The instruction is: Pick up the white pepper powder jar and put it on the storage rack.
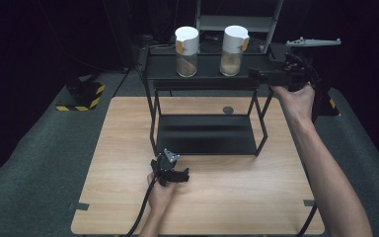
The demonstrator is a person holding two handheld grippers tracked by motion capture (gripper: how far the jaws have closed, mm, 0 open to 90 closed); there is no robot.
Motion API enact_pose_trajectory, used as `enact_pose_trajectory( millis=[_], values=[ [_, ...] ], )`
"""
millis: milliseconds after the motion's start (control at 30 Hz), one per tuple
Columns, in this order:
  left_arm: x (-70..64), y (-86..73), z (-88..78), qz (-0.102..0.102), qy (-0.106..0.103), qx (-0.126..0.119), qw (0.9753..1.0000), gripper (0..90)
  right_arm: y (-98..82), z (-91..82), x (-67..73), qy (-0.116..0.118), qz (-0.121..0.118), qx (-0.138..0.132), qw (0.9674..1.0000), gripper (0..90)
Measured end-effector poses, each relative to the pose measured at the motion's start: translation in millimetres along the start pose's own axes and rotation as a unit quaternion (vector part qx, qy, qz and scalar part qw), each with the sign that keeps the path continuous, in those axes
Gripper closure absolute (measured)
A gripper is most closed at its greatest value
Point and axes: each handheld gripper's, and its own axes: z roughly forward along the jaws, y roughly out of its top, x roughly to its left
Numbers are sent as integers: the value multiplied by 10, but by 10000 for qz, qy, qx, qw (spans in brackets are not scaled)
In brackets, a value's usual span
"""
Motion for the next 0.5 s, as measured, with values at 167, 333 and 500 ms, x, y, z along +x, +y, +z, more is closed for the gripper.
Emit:
enact_pose_trajectory(
  millis=[167,333,500],
  values=[
    [0,-1,0,0,-1,-2,10000,34,-44,-43,-31,6,42,-28,10000,120],
    [0,0,0,1,0,0,10000,34,-91,-71,-49,54,35,-52,10000,120],
    [0,0,0,1,0,0,10000,34,-135,-93,-56,95,30,-43,9999,120]
  ],
)
